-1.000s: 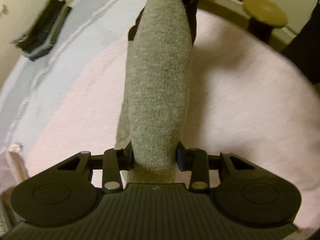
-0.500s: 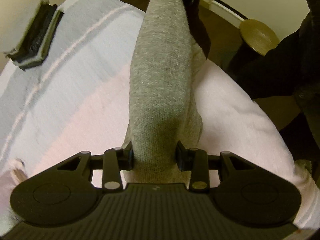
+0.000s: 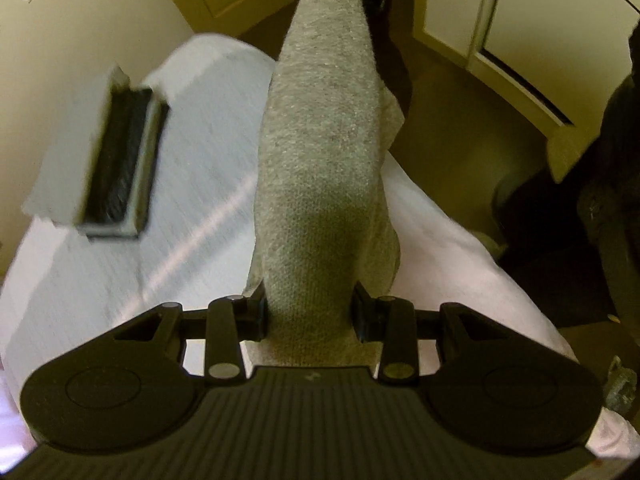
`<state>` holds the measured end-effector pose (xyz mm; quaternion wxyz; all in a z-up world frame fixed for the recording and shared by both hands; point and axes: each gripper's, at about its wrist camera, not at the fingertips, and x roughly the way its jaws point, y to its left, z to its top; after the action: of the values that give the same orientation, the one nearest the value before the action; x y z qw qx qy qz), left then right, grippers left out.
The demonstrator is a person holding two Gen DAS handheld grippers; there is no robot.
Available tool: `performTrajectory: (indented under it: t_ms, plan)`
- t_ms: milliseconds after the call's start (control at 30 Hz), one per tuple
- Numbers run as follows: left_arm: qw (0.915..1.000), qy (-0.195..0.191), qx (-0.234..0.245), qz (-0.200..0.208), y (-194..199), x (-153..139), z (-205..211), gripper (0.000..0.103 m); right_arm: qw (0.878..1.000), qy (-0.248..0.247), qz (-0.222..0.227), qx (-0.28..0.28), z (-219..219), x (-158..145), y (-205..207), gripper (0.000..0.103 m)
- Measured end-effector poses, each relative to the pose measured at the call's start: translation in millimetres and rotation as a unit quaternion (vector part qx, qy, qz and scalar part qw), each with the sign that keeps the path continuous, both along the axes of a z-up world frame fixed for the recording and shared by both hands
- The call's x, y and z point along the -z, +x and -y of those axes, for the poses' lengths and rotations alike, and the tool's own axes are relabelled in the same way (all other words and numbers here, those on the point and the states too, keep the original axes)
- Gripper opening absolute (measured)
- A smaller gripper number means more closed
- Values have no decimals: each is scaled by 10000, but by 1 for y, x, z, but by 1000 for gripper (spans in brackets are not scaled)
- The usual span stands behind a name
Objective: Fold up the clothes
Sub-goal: 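Carry the folded sweater with both grippers onto the stack of folded clothes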
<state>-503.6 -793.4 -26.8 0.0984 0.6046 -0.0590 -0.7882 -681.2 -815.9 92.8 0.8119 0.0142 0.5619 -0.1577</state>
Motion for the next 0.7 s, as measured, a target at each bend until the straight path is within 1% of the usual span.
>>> performTrajectory:
  t_ms: [133,200,300,400,467,567,600,633,700]
  plan:
    - [9998,-159,56,-104,-37,-16,59,33,9999,-144,-33,-45,64,-22,-21,22]
    - [9996,-234,79,-129,-50,-24,90,33,9996,-255,-49,-85,98,-33,-29,22]
    - [9991,-361,102,-196,-60,-39,147,33,9992,-393,36,-39,163,-52,-41,22]
    - [9977,-624,1,-275,-72,-59,214,33,9972,-734,131,8,230,-75,-50,22]
    - [9953,-919,-113,-279,-81,-76,261,33,9945,-1027,190,38,276,-91,-54,22]
    - [9904,-1300,-322,-329,-92,-95,325,33,9854,-1682,251,-2,338,-108,-57,22]
    - [9865,-1550,-413,-328,-97,-101,348,33,9807,-1937,259,-52,354,-110,-57,22]
    - [9828,-1739,-511,-341,-100,-104,365,33,9732,-2284,230,-158,371,-107,-57,22]
    - [9715,-2260,-647,-319,-108,-105,397,33,9588,-2808,236,-369,394,-89,-62,22]
